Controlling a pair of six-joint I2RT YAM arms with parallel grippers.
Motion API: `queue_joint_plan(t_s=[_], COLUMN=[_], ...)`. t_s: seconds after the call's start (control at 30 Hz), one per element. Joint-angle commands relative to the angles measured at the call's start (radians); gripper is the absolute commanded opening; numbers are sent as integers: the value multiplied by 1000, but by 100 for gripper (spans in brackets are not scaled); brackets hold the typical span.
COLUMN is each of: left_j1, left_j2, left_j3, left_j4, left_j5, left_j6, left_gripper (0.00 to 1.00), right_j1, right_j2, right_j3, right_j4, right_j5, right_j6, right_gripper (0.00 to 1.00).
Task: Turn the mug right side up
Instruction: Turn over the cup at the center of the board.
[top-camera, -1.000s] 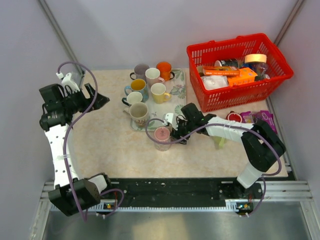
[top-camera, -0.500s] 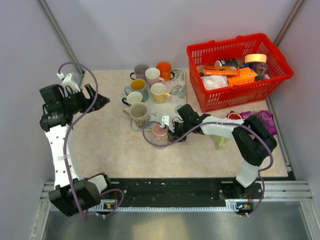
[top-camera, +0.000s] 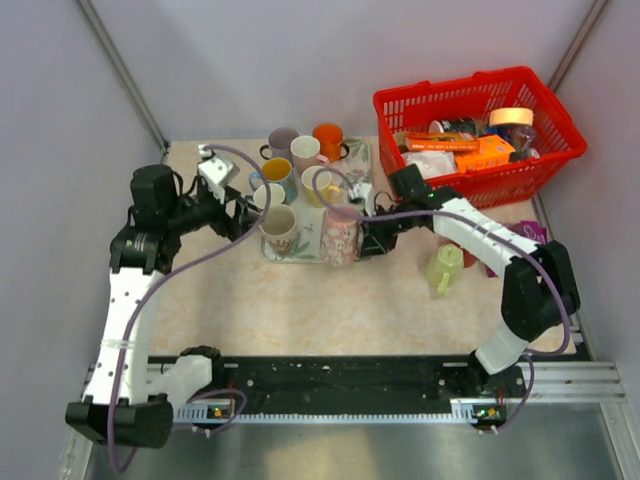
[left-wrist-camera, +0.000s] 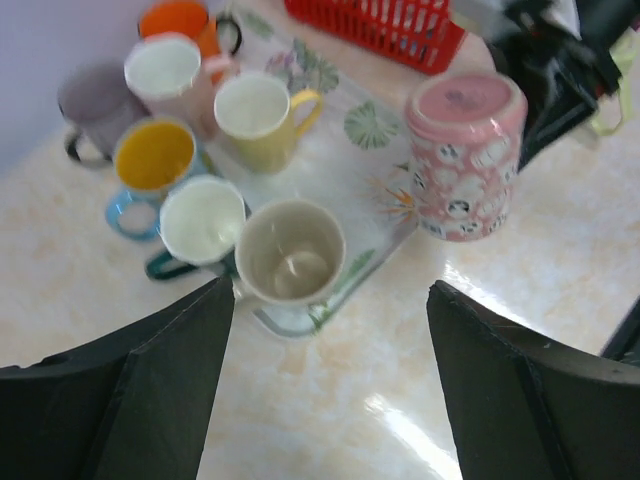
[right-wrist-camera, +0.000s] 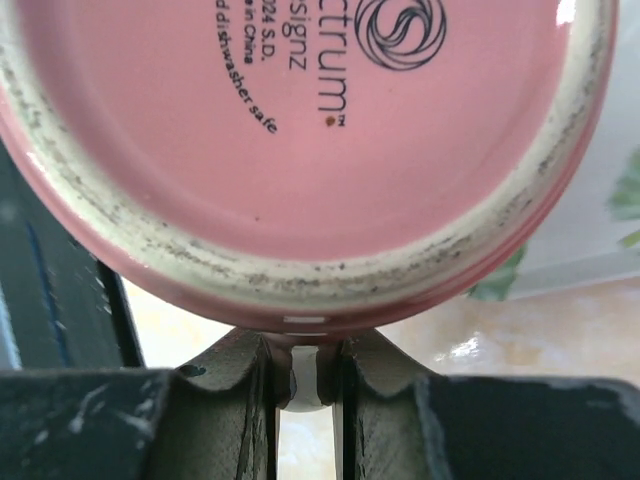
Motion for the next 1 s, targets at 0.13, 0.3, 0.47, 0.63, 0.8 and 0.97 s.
queue_joint_plan(t_s=[0.13, 0.3, 0.47, 0.63, 0.8, 0.97], left_j1=[-244, -328, -419, -549, -631, -649], left_j2=[-199, -254, -344, -326, -194, -101], left_j3=[-131, -249, -465, -574, -593, -572], left_j4=[199, 221, 504, 760, 958, 1067], left_j5=[-8, -6, -75, -225, -345, -381], left_j6=[565, 868, 940, 981, 1021, 1049], left_gripper=[83, 83, 83, 82, 67, 14], right_j1=[-42, -47, -44, -38, -27, -25], right_j2=[31, 79, 93, 87, 77, 79], right_j3=[305, 269, 126, 96, 88, 85], right_j4=[37, 296, 879, 909, 904, 897], right_j5=[-397, -582, -727, -768, -781, -779], right_j6=[356, 685, 1222, 1252, 1254, 1252], right_gripper=[0, 0, 0, 0, 0, 0])
